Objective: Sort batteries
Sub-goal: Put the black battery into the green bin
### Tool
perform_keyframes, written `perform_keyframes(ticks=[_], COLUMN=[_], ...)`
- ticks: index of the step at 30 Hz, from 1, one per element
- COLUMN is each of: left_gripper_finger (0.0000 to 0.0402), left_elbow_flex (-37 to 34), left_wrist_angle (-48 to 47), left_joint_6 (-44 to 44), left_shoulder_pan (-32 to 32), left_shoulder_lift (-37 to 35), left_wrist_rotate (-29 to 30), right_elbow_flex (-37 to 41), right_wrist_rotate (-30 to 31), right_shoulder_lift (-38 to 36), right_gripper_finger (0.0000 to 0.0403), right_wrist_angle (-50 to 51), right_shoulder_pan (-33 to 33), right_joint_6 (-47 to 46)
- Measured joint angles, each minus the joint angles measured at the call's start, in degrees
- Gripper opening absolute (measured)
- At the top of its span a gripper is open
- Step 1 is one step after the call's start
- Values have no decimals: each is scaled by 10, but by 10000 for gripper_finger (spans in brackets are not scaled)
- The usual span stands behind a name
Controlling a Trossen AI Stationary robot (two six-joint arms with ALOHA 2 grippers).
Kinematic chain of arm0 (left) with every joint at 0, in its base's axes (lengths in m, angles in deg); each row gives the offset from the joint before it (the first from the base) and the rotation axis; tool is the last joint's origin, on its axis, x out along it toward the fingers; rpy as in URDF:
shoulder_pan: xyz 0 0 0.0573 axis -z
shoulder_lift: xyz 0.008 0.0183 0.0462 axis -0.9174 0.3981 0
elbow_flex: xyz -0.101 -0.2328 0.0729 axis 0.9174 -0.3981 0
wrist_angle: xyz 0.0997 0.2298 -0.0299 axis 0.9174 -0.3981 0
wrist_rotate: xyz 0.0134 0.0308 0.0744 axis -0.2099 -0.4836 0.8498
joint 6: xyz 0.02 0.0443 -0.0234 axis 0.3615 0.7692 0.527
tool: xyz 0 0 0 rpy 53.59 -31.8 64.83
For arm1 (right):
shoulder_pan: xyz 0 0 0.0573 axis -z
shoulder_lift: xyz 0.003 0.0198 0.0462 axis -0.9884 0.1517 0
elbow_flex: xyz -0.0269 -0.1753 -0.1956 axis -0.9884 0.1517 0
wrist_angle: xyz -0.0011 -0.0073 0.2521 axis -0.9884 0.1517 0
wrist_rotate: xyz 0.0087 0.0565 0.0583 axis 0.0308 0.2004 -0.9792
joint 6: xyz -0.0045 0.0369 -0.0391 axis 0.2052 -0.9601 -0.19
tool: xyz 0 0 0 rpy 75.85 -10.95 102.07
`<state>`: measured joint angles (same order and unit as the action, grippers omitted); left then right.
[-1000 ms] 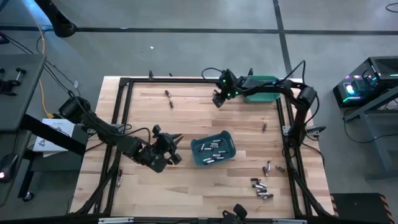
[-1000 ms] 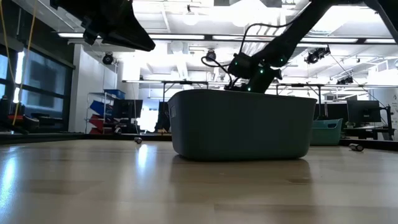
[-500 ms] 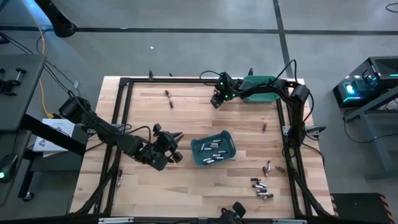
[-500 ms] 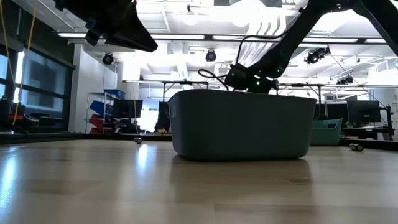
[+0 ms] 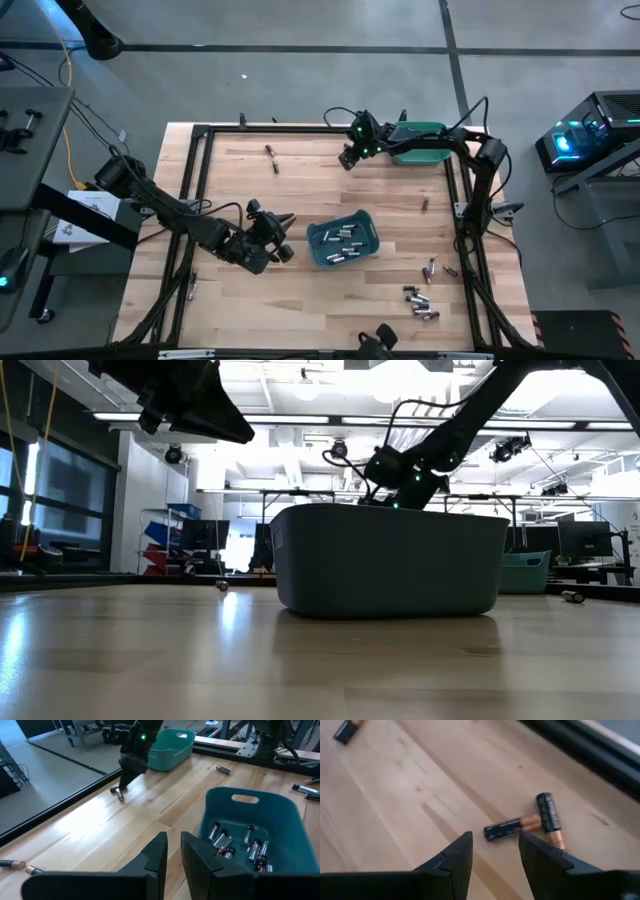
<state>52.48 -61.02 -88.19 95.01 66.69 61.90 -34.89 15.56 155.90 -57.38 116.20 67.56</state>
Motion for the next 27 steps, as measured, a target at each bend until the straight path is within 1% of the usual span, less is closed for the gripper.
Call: perform_keyframes(ticks=[2, 6, 10, 15, 19, 22, 24, 27], left_gripper_finger=[46, 46, 46, 46, 46, 46, 46, 46], left_elbow_flex=[0, 0, 0, 0, 0, 0, 0, 0], left_wrist_angle=[0, 2, 5, 13, 18, 18, 19, 21], left_joint_6=[1, 1, 2, 13, 17, 17, 17, 17], left_shoulder_pan=[-1, -1, -1, -1, -1, -1, -1, -1], left_shoulder_lift=[0, 0, 0, 0, 0, 0, 0, 0], left_wrist_rotate=[0, 0, -2, -3, -3, -3, -3, -4], right_elbow_flex=[-5, -9, -9, -9, -9, -10, -11, -12], right_wrist_rotate=[4, 60, 62, 62, 62, 61, 62, 69], right_shoulder_lift=[1, 10, 25, 38, 47, 57, 62, 65], right_gripper_finger=[158, 182, 199, 199, 189, 173, 157, 120], right_wrist_angle=[13, 17, 16, -4, -10, -10, -12, -12], right_shoulder_pan=[9, 24, 34, 33, 33, 34, 34, 34], right_joint_6=[7, 24, 51, 84, 95, 100, 105, 113])
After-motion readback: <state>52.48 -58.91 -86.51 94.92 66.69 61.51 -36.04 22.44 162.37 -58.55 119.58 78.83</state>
